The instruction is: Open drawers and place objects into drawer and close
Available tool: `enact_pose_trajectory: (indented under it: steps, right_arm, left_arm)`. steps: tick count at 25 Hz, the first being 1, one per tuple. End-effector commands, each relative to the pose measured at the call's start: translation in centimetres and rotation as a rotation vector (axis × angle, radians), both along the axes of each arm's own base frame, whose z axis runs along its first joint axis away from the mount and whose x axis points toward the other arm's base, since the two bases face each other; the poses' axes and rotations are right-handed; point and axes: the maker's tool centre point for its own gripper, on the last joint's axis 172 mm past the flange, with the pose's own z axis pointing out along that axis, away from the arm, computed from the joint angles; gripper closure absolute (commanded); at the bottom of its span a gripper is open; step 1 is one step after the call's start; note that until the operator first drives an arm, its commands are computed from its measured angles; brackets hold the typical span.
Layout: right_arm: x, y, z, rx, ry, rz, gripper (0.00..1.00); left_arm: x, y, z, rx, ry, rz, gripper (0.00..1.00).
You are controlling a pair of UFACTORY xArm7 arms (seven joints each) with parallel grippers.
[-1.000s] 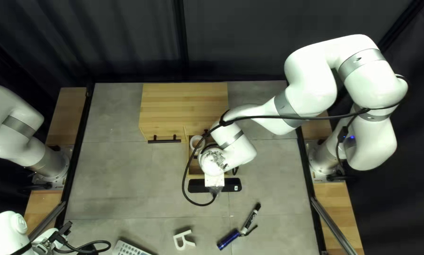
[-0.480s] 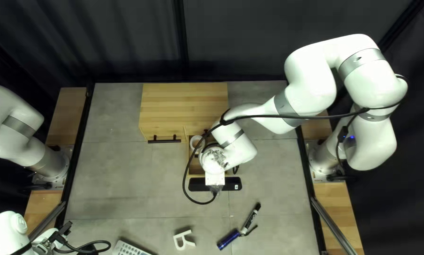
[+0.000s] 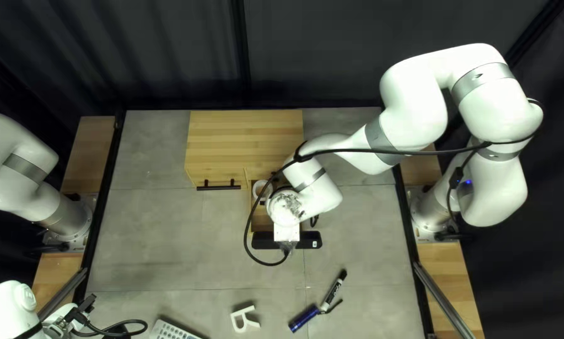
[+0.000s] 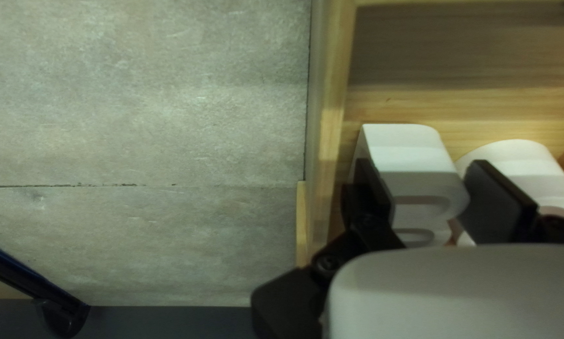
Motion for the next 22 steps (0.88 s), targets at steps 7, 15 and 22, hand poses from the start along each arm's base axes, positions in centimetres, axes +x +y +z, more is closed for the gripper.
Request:
enact_pose_trajectory:
  steps: [7,15,22]
  right_arm:
    - [0.28,-0.15,0.2,-0.003,-0.001,0.006,0.99]
    - [0.63,-0.07,0.48,-0.007,0.003,0.014,0.99]
    - [0.54,0.02,0.55,-0.007,0.004,0.013,0.99]
  left_arm:
    - [0.0,0.0,0.0,0.0,0.0,0.0,0.0]
    - [0.0,0.0,0.0,0.0,0.0,0.0,0.0]
    - [0.0,0.0,0.0,0.0,0.0,0.0,0.0]
